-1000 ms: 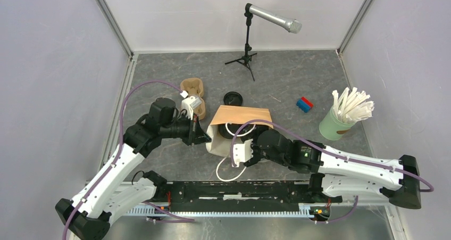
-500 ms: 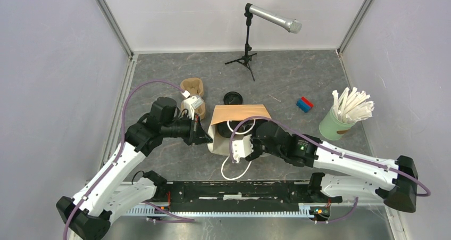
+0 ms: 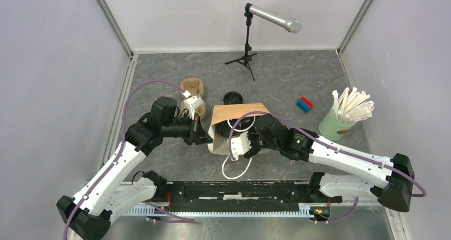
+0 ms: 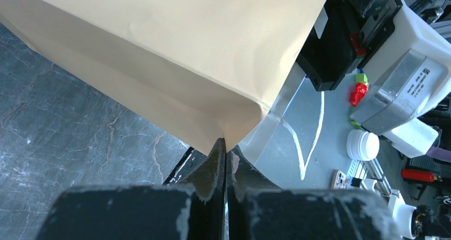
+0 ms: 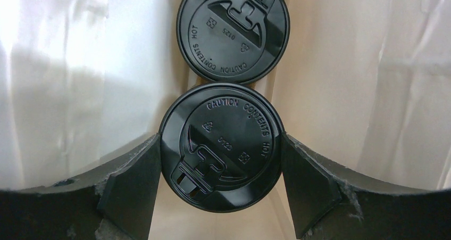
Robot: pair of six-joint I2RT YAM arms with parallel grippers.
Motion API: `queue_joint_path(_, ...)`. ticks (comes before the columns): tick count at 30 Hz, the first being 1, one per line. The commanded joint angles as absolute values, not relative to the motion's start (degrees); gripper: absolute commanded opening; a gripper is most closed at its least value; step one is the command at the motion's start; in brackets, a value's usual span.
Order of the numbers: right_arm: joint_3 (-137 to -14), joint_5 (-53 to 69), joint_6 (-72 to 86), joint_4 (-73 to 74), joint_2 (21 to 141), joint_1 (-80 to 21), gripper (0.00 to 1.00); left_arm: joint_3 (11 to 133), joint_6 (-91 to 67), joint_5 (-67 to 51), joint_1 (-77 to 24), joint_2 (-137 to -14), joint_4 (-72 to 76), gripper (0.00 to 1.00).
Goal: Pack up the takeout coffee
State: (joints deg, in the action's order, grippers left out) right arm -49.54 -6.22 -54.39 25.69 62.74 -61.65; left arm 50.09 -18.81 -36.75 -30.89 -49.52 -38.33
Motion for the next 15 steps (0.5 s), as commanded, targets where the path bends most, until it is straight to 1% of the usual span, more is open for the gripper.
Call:
queue_joint_path(1,-50.5,-3.8,-56.6,23.6,62.4,-59.3,0.62,51.3,-17.9,-39.2,-30.9,-49.6,-36.6,0.02)
queue_joint_path(6,-48.7,-1.9,-58.0,21.0,62.8,-56.8,0.62,51.2,-17.7,-39.6,-30.9,-49.4,-36.9,0.02)
queue_joint_path(15,-48.4,1.4,-59.1,18.6,63.4,-56.2,0.59,50.9,-17.7,-40.6,-30.9,-50.3,-36.2,0.02)
